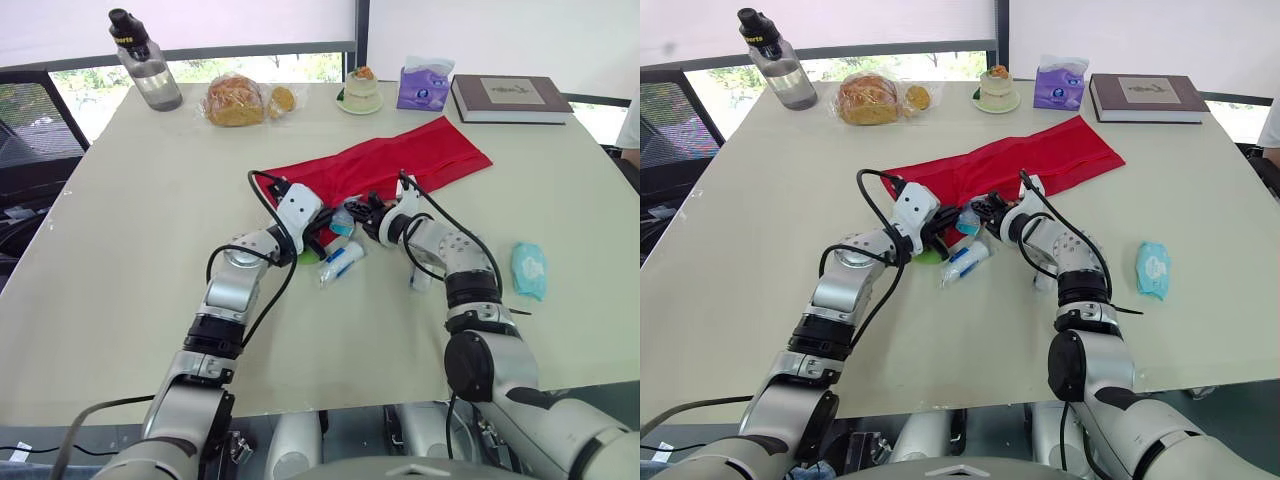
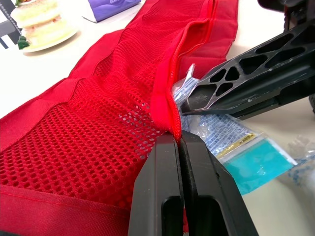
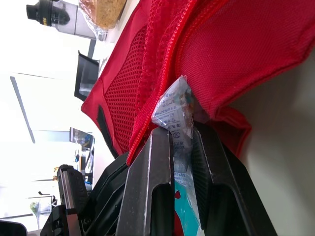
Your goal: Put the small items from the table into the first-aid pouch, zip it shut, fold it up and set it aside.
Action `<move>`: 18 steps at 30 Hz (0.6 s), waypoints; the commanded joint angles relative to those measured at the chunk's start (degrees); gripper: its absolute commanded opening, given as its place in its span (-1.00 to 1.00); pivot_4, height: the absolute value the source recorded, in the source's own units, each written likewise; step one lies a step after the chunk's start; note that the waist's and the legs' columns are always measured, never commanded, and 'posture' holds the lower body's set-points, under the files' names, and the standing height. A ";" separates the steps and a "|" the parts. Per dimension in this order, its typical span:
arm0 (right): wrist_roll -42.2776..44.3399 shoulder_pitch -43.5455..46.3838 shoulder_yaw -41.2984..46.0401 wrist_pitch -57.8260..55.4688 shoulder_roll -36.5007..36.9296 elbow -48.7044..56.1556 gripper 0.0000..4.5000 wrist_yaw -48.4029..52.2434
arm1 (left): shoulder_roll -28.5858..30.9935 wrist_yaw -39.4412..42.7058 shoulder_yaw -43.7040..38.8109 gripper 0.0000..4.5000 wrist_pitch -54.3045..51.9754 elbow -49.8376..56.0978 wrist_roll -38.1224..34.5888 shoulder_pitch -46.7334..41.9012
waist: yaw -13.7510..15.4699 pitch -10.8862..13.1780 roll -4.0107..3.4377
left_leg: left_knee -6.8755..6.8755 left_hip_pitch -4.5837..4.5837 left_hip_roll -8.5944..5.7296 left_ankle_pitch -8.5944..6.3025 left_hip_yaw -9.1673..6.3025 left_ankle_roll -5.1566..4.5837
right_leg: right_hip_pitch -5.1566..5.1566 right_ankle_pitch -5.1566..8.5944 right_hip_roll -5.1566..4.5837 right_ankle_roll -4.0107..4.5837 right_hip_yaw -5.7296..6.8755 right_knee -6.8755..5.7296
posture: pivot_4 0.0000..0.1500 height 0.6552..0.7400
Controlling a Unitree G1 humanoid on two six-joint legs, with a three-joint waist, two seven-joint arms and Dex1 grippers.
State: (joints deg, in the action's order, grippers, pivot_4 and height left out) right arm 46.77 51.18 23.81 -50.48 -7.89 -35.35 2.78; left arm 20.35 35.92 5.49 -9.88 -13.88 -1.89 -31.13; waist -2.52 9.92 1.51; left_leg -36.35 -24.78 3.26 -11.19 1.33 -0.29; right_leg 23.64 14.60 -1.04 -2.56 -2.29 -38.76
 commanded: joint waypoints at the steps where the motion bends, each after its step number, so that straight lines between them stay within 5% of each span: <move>1: 1.82 2.58 -1.26 1.09 -7.64 1.41 -0.97 -0.76 | -0.38 1.14 0.39 -1.00 0.36 3.68 -1.20 -0.09 | -0.03 0.00 0.00 | 0.00 0.00 0.00 0.00 0.00 0.00 | 0.00 0.00 0.00 0.00 0.00 0.00 | 1.00 1.00; 11: 2.06 -0.44 -6.55 -3.60 -7.93 3.65 -0.97 -1.06 | -0.74 1.03 -0.11 -1.00 0.48 3.55 -1.42 -0.58 | 0.04 0.00 0.00 | 0.00 -0.04 0.00 0.00 0.01 0.00 | 0.01 0.00 -0.01 0.00 0.00 0.05 | 1.00 1.00; 18: 2.83 4.50 -2.55 7.87 -8.65 -1.83 -0.97 -1.50 | -1.48 1.73 0.26 -1.00 0.19 4.37 -1.84 -0.11 | 0.08 0.00 0.00 | 0.00 -0.04 0.00 0.00 0.01 0.00 | 0.00 0.00 -0.01 0.00 0.01 0.06 | 1.00 1.00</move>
State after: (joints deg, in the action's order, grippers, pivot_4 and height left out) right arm 48.57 51.37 19.67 -47.21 -7.98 -36.38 1.41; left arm 19.56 36.34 5.00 -10.26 -13.51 -2.32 -31.09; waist -2.44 9.92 1.50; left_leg -36.35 -24.82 3.26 -11.19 1.34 -0.29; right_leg 23.64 14.60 -1.04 -2.56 -2.28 -38.70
